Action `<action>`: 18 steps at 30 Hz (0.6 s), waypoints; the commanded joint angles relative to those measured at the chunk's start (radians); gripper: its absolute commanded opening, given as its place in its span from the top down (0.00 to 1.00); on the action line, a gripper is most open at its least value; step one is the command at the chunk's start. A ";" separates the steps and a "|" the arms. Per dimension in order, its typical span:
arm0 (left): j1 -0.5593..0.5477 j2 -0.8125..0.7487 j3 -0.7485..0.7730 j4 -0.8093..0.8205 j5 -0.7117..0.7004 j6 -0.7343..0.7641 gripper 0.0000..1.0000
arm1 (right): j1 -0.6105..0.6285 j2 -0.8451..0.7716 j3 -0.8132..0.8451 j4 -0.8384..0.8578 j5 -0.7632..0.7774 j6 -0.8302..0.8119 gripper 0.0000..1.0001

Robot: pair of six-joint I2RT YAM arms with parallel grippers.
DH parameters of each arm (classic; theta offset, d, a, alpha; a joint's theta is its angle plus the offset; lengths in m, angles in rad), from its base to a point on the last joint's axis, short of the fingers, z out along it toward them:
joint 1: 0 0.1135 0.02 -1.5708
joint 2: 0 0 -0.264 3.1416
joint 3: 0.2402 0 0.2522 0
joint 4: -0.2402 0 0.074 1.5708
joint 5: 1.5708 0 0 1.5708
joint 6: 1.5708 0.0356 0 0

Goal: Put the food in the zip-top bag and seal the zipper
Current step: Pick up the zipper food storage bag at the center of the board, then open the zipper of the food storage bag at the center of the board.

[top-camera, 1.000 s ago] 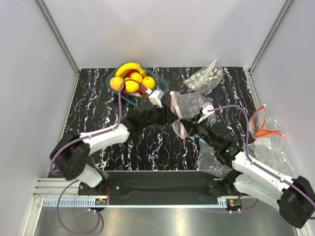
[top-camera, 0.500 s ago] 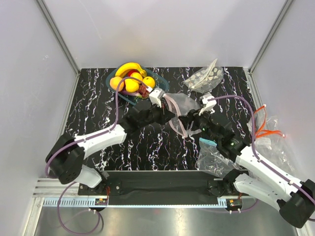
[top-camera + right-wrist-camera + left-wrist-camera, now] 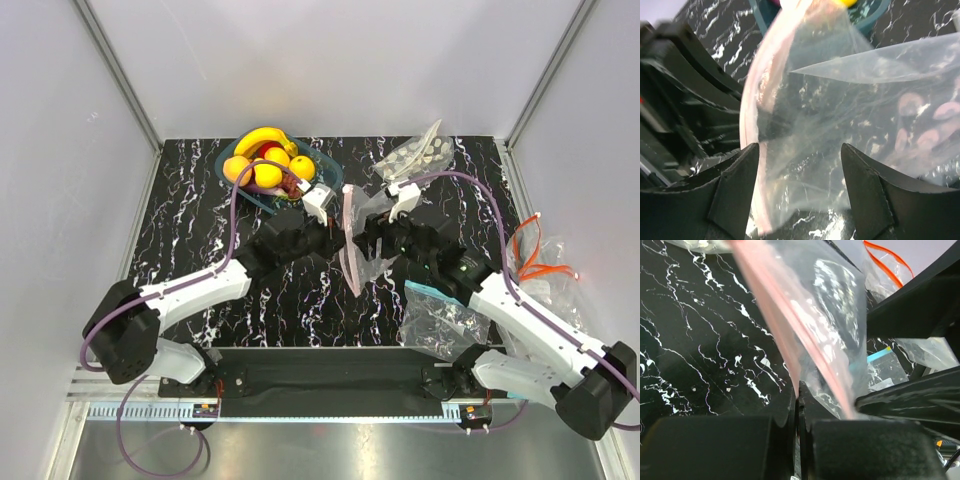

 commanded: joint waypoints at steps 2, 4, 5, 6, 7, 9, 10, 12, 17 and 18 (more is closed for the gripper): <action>-0.007 -0.039 -0.006 0.060 -0.021 0.035 1.00 | 0.014 -0.008 0.041 -0.033 -0.049 -0.026 0.27; -0.009 -0.035 -0.003 0.061 -0.018 0.034 1.00 | 0.015 -0.019 0.033 -0.028 -0.079 -0.029 0.27; -0.009 -0.029 -0.003 0.063 -0.014 0.034 1.00 | 0.015 -0.021 0.032 -0.027 -0.089 -0.032 0.27; -0.007 -0.024 -0.001 0.063 -0.013 0.032 1.00 | 0.015 -0.024 0.026 -0.021 -0.113 -0.030 0.27; -0.009 -0.022 0.002 0.064 -0.011 0.032 1.00 | 0.015 -0.025 0.023 -0.014 -0.131 -0.032 0.27; -0.007 -0.019 0.005 0.064 -0.010 0.031 1.00 | 0.015 -0.024 0.016 -0.007 -0.167 -0.030 0.27; -0.007 -0.019 0.008 0.064 -0.008 0.032 1.00 | 0.015 -0.019 0.015 -0.004 -0.174 -0.030 0.27; -0.007 -0.019 0.009 0.064 -0.007 0.034 1.00 | 0.015 -0.012 0.009 0.004 -0.164 -0.027 0.28; -0.007 -0.029 0.011 0.063 -0.005 0.037 1.00 | 0.017 0.022 0.009 0.016 -0.158 -0.027 0.33; -0.007 -0.027 0.012 0.063 -0.004 0.037 1.00 | 0.015 0.030 0.009 0.018 -0.152 -0.026 0.39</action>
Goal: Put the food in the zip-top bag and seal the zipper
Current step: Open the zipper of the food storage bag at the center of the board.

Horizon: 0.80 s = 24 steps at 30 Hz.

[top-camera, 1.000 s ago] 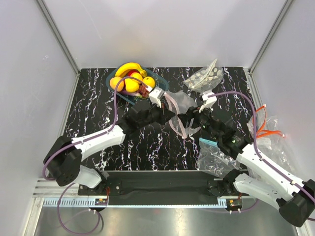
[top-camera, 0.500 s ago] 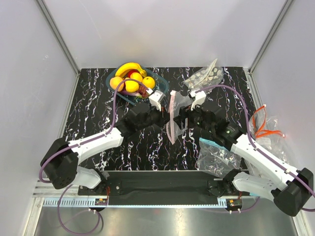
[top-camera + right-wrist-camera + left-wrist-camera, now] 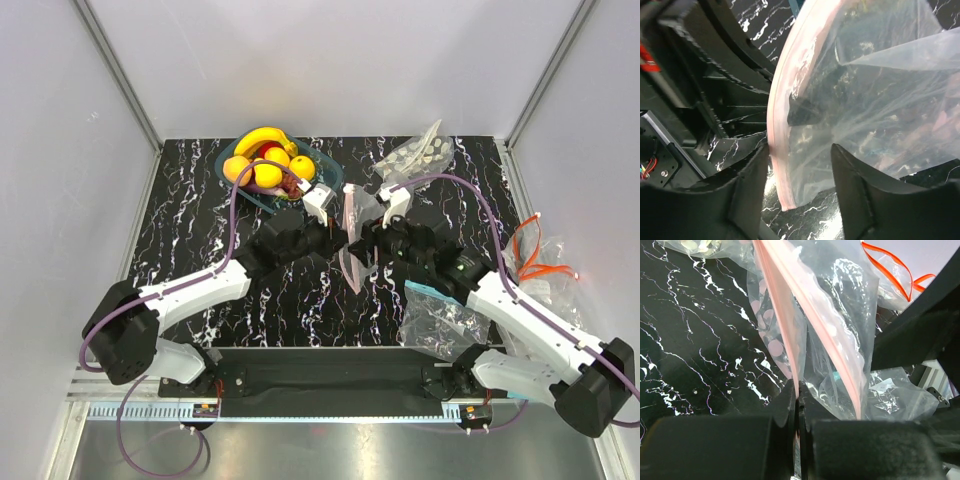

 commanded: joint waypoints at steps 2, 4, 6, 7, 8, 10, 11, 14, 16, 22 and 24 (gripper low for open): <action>-0.004 -0.017 0.012 0.059 -0.006 0.022 1.00 | 0.008 0.021 0.006 0.051 -0.003 -0.002 0.47; -0.004 -0.014 0.011 0.058 -0.013 0.025 1.00 | 0.008 0.021 0.003 0.073 0.020 0.008 0.63; -0.003 -0.003 0.011 0.050 -0.024 0.022 1.00 | 0.006 0.023 0.012 0.081 0.040 0.021 0.77; -0.003 0.009 0.011 0.039 -0.039 0.020 1.00 | 0.006 0.026 0.018 0.075 0.054 0.022 0.92; -0.001 0.017 0.015 0.023 -0.055 0.017 1.00 | 0.008 0.035 0.029 0.050 0.103 0.028 0.98; 0.002 0.037 0.041 -0.025 -0.111 0.012 1.00 | 0.006 0.050 0.076 0.003 0.184 0.035 1.00; 0.010 0.061 0.048 -0.065 -0.122 0.008 1.00 | 0.006 0.070 0.099 -0.057 0.251 0.038 1.00; 0.059 0.103 0.052 -0.105 -0.130 -0.024 1.00 | 0.006 0.140 0.202 -0.178 0.313 0.041 1.00; 0.094 0.150 0.061 -0.143 -0.090 -0.056 1.00 | 0.006 0.193 0.285 -0.230 0.313 0.042 1.00; 0.139 0.304 0.161 -0.309 -0.177 -0.006 1.00 | 0.006 0.365 0.380 -0.280 0.322 0.059 1.00; 0.143 0.321 0.169 -0.320 -0.213 -0.003 1.00 | 0.006 0.382 0.383 -0.271 0.356 0.077 1.00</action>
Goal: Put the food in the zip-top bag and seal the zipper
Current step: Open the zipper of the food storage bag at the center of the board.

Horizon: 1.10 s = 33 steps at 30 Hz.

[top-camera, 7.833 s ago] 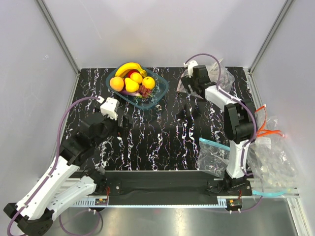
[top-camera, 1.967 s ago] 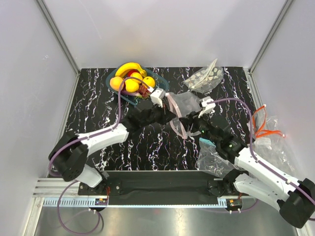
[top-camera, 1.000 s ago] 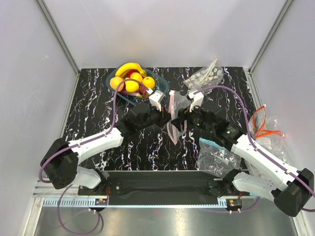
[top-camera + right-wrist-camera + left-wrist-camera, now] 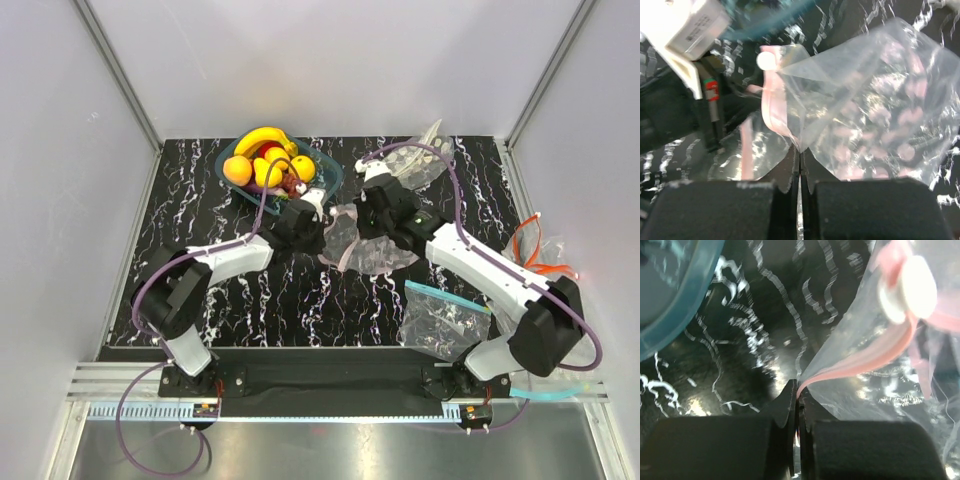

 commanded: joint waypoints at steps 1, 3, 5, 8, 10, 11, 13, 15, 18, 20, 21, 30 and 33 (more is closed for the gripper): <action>0.001 0.027 0.045 -0.071 -0.104 0.025 1.00 | 0.003 0.017 0.040 -0.032 0.081 0.035 1.00; 0.009 0.035 0.048 -0.071 -0.107 0.023 1.00 | 0.000 0.014 0.047 -0.038 0.119 0.044 1.00; 0.010 0.041 0.051 -0.068 -0.081 0.020 0.97 | -0.003 -0.001 0.045 -0.036 0.127 0.047 1.00; 0.009 0.024 0.045 -0.033 0.015 0.028 0.54 | -0.006 -0.005 0.047 -0.039 0.133 0.044 1.00; 0.009 -0.022 0.001 0.053 0.063 0.020 0.45 | -0.010 0.003 0.045 -0.043 0.145 0.047 1.00; 0.009 -0.040 -0.033 0.075 0.071 0.020 0.33 | -0.022 0.012 0.036 -0.036 0.139 0.047 1.00; 0.007 -0.094 -0.058 0.110 0.086 0.023 0.23 | -0.039 0.020 0.022 -0.024 0.124 0.050 1.00; 0.007 -0.128 -0.082 0.116 0.082 0.026 0.17 | -0.080 0.023 -0.004 0.008 0.075 0.057 1.00; 0.007 -0.188 -0.118 0.141 0.068 0.028 0.12 | -0.144 0.029 -0.036 0.056 0.003 0.069 1.00; 0.007 -0.226 -0.147 0.173 0.077 0.030 0.09 | -0.175 0.041 -0.042 0.078 -0.045 0.070 1.00; 0.009 -0.235 -0.156 0.185 0.085 0.030 0.08 | -0.183 0.051 -0.041 0.082 -0.060 0.067 1.00; 0.026 -0.277 -0.190 0.227 -0.033 0.020 0.02 | -0.217 0.107 -0.047 0.151 -0.106 0.049 1.00; 0.075 -0.257 -0.138 0.128 -0.064 -0.004 0.01 | -0.217 0.097 -0.074 0.184 -0.120 0.051 1.00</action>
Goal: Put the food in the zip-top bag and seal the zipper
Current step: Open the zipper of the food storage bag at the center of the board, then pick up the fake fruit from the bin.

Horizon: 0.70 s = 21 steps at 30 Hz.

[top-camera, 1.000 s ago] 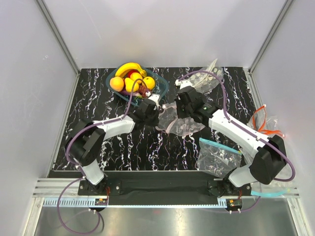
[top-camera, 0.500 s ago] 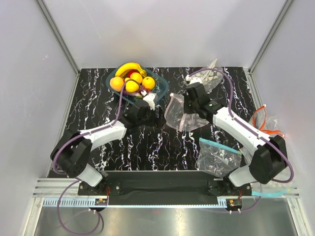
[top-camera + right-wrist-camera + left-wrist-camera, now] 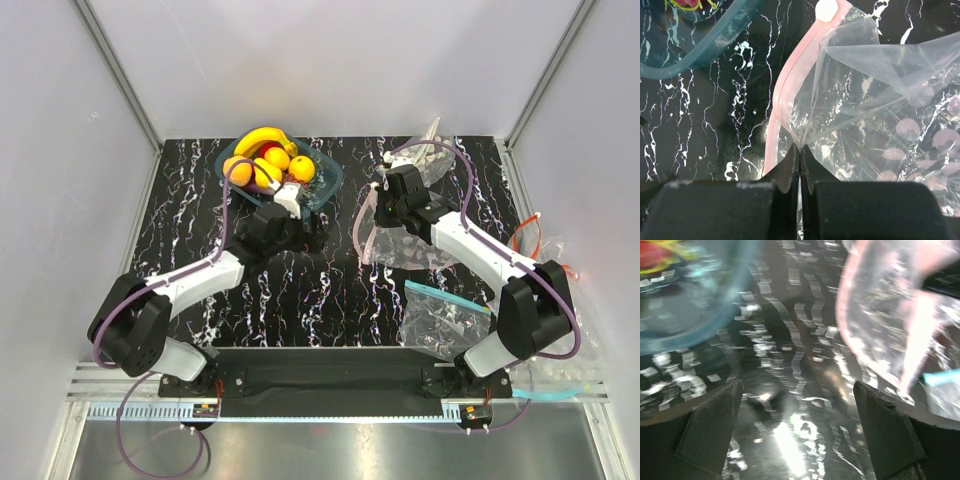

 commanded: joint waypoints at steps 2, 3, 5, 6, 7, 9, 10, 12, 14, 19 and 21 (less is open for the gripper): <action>0.065 -0.007 0.120 -0.080 -0.166 0.007 0.01 | -0.008 -0.037 -0.050 0.118 -0.046 0.001 1.00; 0.069 -0.006 0.146 -0.114 -0.201 0.021 0.01 | -0.007 -0.046 -0.064 0.133 -0.046 0.003 1.00; 0.079 0.000 0.226 -0.215 -0.322 0.043 0.01 | -0.007 -0.077 -0.105 0.179 -0.046 0.009 1.00; 0.084 0.013 0.252 -0.270 -0.356 0.041 0.01 | -0.007 -0.084 -0.119 0.193 -0.043 0.009 1.00; 0.102 0.023 0.278 -0.289 -0.399 0.041 0.01 | -0.008 -0.092 -0.130 0.216 -0.034 0.011 1.00; 0.125 0.060 0.346 -0.326 -0.430 0.032 0.01 | -0.007 -0.112 -0.161 0.230 -0.026 0.012 1.00; 0.156 0.077 0.370 -0.334 -0.428 0.032 0.01 | -0.007 -0.124 -0.182 0.250 -0.020 0.014 1.00; 0.187 0.140 0.446 -0.372 -0.430 0.026 0.01 | -0.007 -0.135 -0.196 0.262 -0.015 0.015 1.00; 0.234 0.184 0.513 -0.389 -0.416 0.012 0.01 | -0.008 -0.150 -0.207 0.267 -0.004 0.015 1.00; 0.306 0.350 0.683 -0.438 -0.372 0.007 0.01 | -0.007 -0.172 -0.224 0.278 -0.015 0.020 1.00; 0.319 0.423 0.728 -0.462 -0.369 0.007 0.01 | -0.007 -0.176 -0.230 0.282 -0.020 0.021 1.00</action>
